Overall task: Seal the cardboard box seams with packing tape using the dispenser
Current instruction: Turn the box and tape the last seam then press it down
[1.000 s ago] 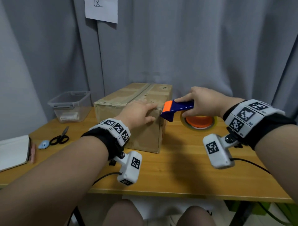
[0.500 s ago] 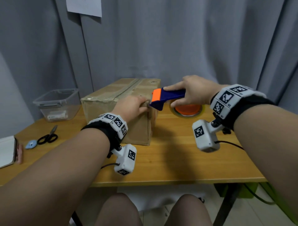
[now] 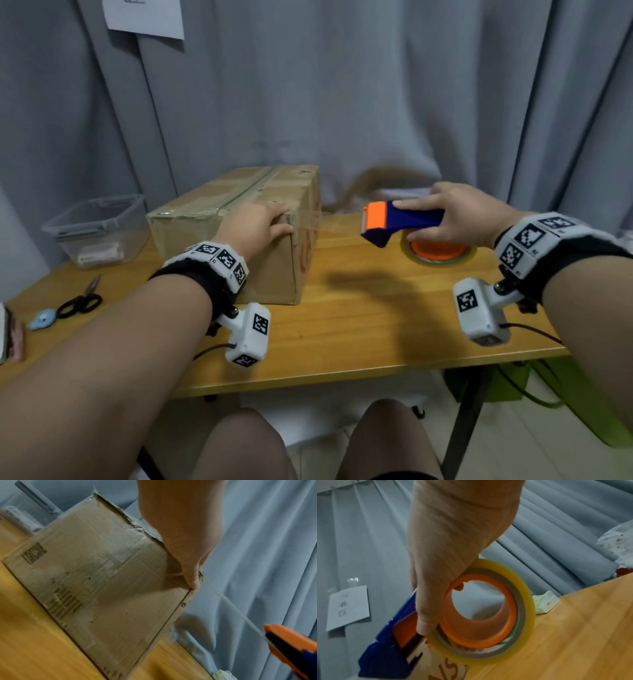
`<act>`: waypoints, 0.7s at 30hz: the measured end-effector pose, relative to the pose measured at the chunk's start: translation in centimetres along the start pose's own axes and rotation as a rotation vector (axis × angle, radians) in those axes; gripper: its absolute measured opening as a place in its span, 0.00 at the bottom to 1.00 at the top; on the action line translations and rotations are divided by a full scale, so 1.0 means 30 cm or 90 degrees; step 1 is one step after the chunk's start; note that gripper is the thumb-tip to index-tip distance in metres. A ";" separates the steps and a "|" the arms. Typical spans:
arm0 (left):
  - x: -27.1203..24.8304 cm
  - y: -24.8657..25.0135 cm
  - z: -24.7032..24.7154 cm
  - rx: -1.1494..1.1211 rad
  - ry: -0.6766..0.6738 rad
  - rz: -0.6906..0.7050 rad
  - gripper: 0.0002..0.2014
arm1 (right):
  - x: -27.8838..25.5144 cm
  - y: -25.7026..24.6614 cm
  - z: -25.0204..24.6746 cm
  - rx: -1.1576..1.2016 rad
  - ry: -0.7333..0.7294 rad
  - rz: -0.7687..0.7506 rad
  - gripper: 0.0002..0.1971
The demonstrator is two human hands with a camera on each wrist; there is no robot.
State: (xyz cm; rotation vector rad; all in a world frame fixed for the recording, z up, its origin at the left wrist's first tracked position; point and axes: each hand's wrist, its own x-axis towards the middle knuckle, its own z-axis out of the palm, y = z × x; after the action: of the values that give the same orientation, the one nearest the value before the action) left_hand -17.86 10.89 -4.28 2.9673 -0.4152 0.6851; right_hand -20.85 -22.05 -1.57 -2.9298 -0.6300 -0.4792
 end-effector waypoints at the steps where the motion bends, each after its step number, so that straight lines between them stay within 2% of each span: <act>1: 0.000 0.005 -0.001 0.006 -0.002 0.000 0.23 | -0.008 0.007 0.013 -0.011 -0.003 0.002 0.31; 7: -0.008 0.017 0.003 0.048 0.016 0.045 0.22 | 0.023 -0.065 0.040 -0.088 -0.038 -0.010 0.29; 11: -0.012 0.007 0.017 0.068 0.036 0.058 0.24 | 0.067 -0.142 0.069 -0.059 -0.108 -0.013 0.23; 15: -0.022 0.002 0.032 0.069 0.052 0.057 0.24 | 0.143 -0.227 0.118 -0.048 -0.159 0.023 0.16; 21: -0.020 -0.001 0.039 0.051 0.065 0.068 0.24 | 0.232 -0.303 0.189 -0.056 -0.183 0.058 0.12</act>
State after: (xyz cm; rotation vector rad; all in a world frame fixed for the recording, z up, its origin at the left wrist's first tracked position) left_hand -17.87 10.91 -5.59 2.9845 -0.5534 0.8810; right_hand -17.02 -10.19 -4.31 -3.1227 -0.5113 -0.0763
